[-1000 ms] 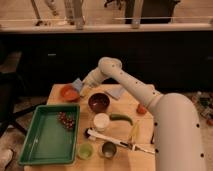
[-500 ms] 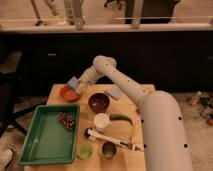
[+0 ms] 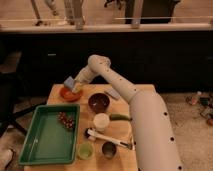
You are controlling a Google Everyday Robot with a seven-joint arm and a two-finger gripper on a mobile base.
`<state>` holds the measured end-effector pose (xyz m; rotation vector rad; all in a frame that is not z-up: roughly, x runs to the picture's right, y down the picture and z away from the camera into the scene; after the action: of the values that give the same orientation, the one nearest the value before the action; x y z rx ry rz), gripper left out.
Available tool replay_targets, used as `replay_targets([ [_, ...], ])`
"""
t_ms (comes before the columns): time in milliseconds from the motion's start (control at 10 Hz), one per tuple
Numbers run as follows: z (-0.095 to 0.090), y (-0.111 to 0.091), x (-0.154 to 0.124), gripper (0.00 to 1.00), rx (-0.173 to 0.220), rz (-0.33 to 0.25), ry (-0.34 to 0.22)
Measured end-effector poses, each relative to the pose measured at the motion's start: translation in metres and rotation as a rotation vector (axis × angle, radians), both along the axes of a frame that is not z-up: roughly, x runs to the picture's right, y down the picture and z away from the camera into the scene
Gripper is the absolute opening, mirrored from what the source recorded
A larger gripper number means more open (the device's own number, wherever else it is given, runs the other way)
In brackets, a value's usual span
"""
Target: Place sponge in red bowl
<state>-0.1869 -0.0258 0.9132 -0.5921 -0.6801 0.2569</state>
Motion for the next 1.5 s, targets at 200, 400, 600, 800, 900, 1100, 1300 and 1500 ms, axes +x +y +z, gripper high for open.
replay_targets([
  [200,0.005,-0.002,-0.007,0.0,-0.002,-0.009,0.002],
  [400,0.011,-0.004,-0.01,0.0,-0.005,-0.015,0.01],
  [600,0.017,-0.005,-0.012,0.0,-0.011,-0.021,0.017],
  [800,0.023,-0.006,-0.011,0.0,-0.019,-0.024,0.027],
  [900,0.026,-0.006,-0.011,0.0,-0.023,-0.025,0.031],
  [1100,0.03,-0.005,-0.008,0.0,-0.035,-0.019,0.035],
  [1300,0.032,-0.005,-0.002,0.03,-0.057,-0.008,0.033],
  [1500,0.032,-0.005,-0.003,0.03,-0.058,-0.009,0.032],
])
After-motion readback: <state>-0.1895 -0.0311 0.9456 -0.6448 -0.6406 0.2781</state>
